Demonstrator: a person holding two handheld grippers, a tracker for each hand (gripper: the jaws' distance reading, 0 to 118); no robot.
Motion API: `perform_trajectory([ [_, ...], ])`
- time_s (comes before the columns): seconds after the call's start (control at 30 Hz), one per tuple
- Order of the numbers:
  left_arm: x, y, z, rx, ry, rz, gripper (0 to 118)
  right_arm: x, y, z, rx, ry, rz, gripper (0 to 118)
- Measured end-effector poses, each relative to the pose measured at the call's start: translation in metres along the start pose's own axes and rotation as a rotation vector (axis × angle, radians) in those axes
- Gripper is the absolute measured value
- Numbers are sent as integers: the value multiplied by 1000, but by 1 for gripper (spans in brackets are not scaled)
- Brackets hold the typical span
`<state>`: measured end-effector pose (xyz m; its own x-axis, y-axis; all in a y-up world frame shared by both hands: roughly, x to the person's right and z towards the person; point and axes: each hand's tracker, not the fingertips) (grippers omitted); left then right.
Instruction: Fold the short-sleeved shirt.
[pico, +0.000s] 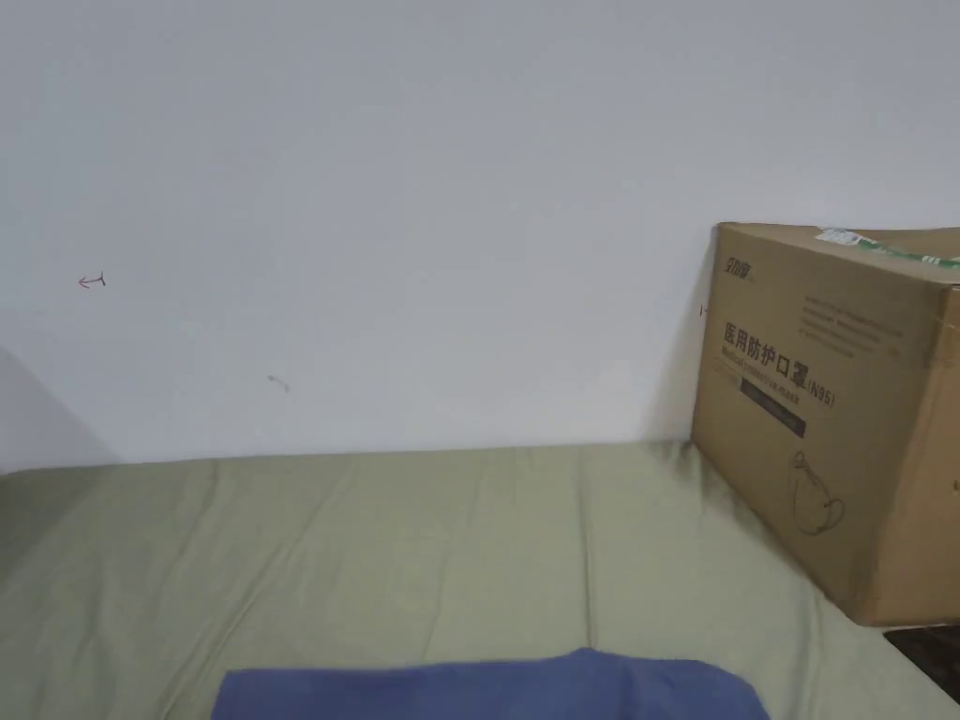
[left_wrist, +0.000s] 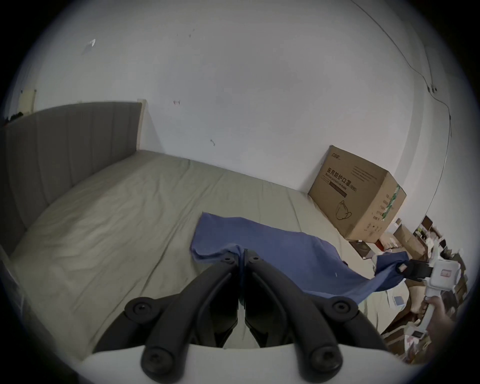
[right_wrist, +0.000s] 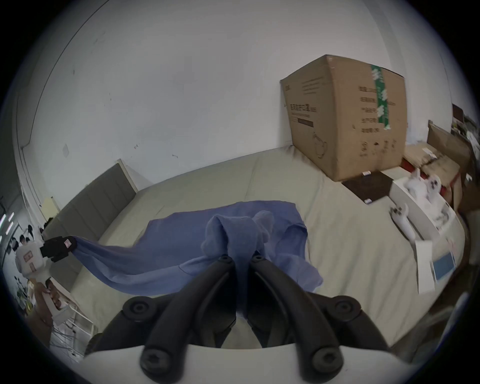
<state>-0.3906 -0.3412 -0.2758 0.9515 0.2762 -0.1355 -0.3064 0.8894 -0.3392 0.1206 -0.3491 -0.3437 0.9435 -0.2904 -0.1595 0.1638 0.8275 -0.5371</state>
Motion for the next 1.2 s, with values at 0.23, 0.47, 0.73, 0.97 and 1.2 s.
perform_trajectory([
  [0.23, 4, 8, 40, 2, 24, -17, 2, -11, -1, 44, -18, 1, 35, 4],
  [0.47, -19, -24, -39, -311, 79, -15, 2, 12, -25, -44, -236, 16, -73, 4],
  [0.73, -29, -67, -77, -469, 64, 107, 71, 32, -47, -113, -500, -182, -123, 95],
  [0.97, -5, -23, -40, -280, 1, 100, 96, 1, -13, -58, -275, -134, -58, 108],
  [1.2, 56, -1, 31, 266, -3, -125, 96, -47, -12, 16, 325, -68, 115, 106],
])
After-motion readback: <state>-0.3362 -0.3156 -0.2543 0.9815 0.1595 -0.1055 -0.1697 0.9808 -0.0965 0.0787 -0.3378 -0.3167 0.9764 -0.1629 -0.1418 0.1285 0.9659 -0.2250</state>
